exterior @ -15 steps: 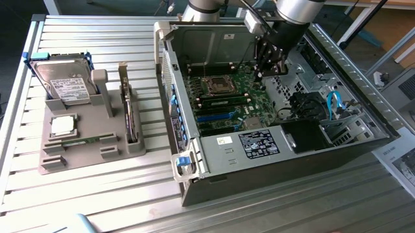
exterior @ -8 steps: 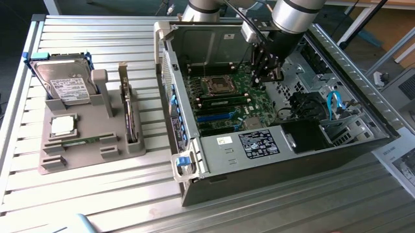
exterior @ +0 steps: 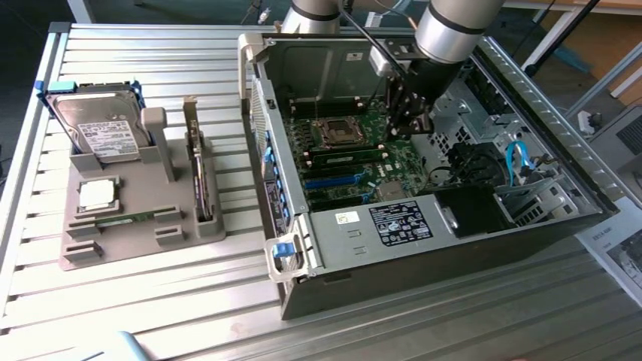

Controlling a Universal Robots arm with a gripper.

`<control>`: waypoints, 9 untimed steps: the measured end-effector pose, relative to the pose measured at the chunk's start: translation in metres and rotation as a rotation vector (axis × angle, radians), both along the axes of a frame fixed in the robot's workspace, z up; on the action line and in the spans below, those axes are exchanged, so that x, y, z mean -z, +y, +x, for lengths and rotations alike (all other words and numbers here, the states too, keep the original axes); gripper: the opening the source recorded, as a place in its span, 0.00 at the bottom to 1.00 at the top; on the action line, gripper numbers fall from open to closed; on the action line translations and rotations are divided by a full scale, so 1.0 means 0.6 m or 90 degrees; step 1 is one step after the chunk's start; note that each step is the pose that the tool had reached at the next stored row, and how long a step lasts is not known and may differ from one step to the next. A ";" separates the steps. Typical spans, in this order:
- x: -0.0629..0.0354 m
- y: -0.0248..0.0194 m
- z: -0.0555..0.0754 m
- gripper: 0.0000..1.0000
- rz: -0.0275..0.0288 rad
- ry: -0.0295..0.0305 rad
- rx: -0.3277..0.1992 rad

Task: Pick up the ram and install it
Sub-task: 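Press down the ram until it locks into place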

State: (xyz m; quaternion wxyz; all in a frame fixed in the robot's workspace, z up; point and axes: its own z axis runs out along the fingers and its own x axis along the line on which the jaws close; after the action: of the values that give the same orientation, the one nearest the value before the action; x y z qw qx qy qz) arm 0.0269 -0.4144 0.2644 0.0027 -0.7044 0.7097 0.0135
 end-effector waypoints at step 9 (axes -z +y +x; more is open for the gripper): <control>0.028 0.0000 0.000 0.10 0.0000 -0.0010 0.000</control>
State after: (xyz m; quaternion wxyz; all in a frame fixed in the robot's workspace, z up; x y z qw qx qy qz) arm 0.0269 -0.4144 0.2475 0.0033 -0.7044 0.7097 0.0129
